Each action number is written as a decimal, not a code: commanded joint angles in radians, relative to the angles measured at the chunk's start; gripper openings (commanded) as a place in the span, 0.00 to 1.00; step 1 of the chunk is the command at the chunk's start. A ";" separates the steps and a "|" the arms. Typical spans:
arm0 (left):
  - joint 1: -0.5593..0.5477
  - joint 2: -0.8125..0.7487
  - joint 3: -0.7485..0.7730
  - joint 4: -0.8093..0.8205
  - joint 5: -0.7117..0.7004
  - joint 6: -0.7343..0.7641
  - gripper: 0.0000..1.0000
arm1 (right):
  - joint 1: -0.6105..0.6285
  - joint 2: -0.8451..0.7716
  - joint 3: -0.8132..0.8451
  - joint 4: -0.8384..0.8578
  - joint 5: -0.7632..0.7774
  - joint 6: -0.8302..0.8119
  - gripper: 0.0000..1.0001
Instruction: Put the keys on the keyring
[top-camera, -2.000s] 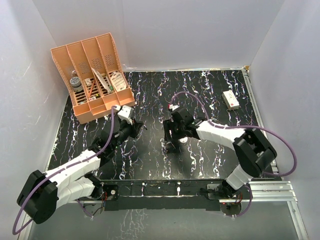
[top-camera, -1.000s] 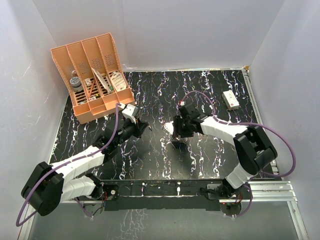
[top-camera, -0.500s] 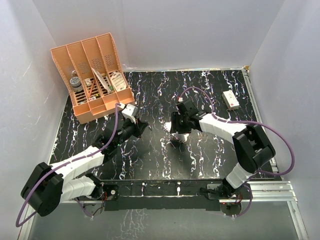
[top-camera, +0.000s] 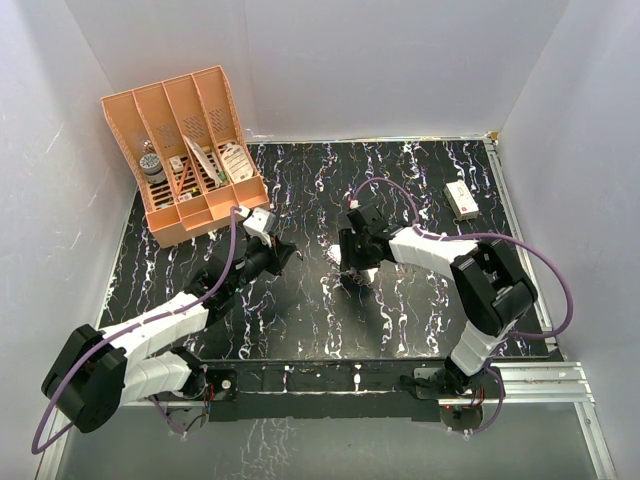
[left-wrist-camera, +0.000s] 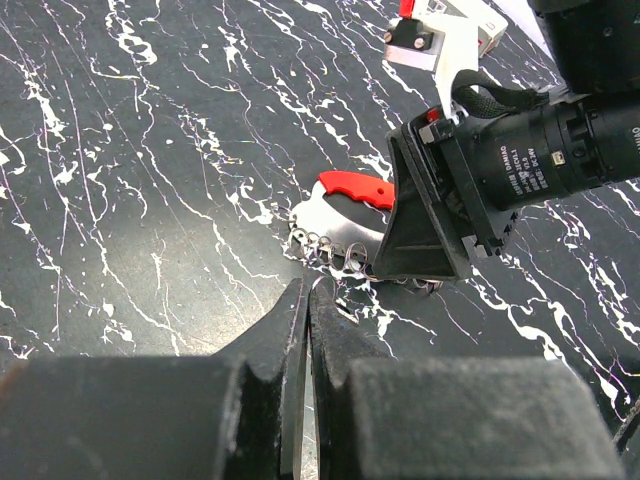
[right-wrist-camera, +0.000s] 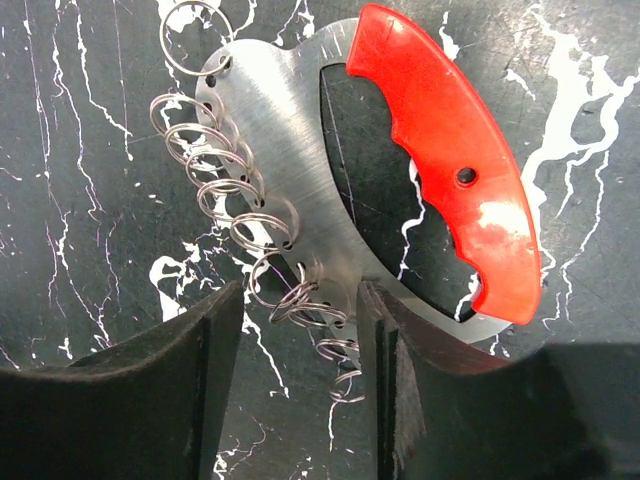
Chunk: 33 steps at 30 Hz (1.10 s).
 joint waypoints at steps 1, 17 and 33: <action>-0.003 -0.029 0.018 0.025 -0.005 0.005 0.00 | 0.011 0.015 0.032 0.044 0.024 -0.014 0.45; -0.003 -0.033 0.014 0.030 -0.003 0.002 0.00 | 0.013 -0.072 0.004 -0.007 0.087 -0.001 0.00; -0.003 -0.043 0.076 0.030 0.046 -0.013 0.00 | 0.013 -0.377 -0.128 0.279 0.055 -0.171 0.00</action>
